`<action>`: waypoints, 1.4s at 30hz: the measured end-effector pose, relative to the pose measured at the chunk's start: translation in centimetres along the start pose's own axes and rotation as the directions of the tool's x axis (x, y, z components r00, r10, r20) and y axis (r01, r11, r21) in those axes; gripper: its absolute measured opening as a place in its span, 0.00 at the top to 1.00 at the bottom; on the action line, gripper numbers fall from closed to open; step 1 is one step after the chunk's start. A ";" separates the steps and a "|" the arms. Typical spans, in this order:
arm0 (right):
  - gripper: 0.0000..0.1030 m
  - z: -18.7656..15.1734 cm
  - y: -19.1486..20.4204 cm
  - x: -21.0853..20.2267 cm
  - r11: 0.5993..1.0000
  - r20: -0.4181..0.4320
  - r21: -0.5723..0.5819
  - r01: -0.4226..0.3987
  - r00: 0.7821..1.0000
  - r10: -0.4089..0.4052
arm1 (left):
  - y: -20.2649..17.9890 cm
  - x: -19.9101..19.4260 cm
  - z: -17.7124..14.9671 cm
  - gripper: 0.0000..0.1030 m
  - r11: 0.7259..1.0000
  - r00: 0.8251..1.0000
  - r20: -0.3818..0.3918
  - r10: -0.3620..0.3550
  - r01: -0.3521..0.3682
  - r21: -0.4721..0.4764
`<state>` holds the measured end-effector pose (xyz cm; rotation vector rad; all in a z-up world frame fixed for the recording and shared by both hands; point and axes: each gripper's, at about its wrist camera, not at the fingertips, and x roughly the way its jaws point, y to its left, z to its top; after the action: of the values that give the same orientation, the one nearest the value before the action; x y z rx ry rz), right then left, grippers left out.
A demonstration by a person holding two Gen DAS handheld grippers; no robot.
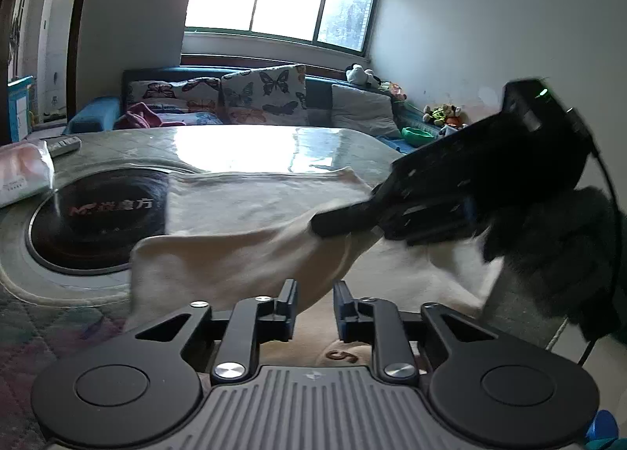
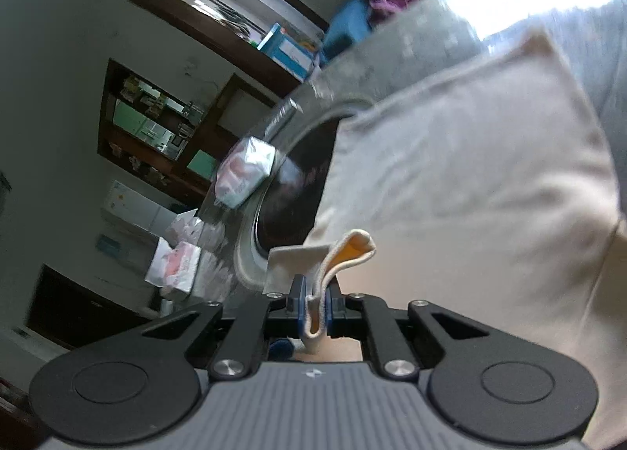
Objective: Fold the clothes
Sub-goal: 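Lift the sleeve and fold it across the body with the right gripper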
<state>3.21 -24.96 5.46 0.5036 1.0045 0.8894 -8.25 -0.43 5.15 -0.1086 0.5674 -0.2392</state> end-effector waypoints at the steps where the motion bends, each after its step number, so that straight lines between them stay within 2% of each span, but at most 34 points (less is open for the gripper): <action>1: 0.92 0.2 0.3 -0.3 1.000 0.011 -0.020 0.006 1.000 -0.006 | 0.1 -0.1 -0.1 0.75 1.000 1.000 0.001 0.010 -0.010 0.002; 4: 0.92 0.6 1.0 -0.9 0.998 0.033 -0.054 0.017 0.999 -0.016 | 0.4 -0.4 -0.4 0.69 0.999 0.999 0.006 0.050 -0.050 0.008; 12: 0.92 1.7 2.7 -2.6 0.989 0.090 -0.139 0.049 0.995 -0.036 | 2.1 -0.4 -1.1 0.64 0.980 0.981 0.001 0.196 -0.196 0.025; 17: 0.92 2.3 3.8 -3.5 0.980 0.120 -0.187 0.069 0.992 -0.047 | 2.7 -0.1 -1.8 0.63 0.968 0.968 -0.024 0.248 -0.247 0.046; 32: 0.92 2.7 6.5 -5.4 0.961 0.169 -0.250 0.118 0.983 -0.076 | 2.9 -0.4 -2.8 0.64 0.969 0.971 -0.049 0.235 -0.230 0.094; 35: 0.92 2.5 6.5 -5.8 0.958 0.180 -0.242 0.151 0.978 -0.108 | 3.3 -0.7 -2.8 0.65 0.972 0.974 -0.058 0.221 -0.215 0.097; 38: 0.92 2.0 5.7 -5.8 0.954 0.180 -0.224 0.199 0.970 -0.161 | 4.0 -0.7 -3.0 0.77 0.977 0.977 -0.082 0.198 -0.191 0.092; 42: 0.92 1.2 3.8 -5.2 0.946 0.154 -0.193 0.260 0.960 -0.232 | 4.2 -0.8 -3.2 0.79 0.981 0.980 -0.102 0.168 -0.156 0.116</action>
<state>1.48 -27.05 11.42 0.2444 0.8215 0.7186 -9.88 3.77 2.16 0.0558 0.6701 -0.1169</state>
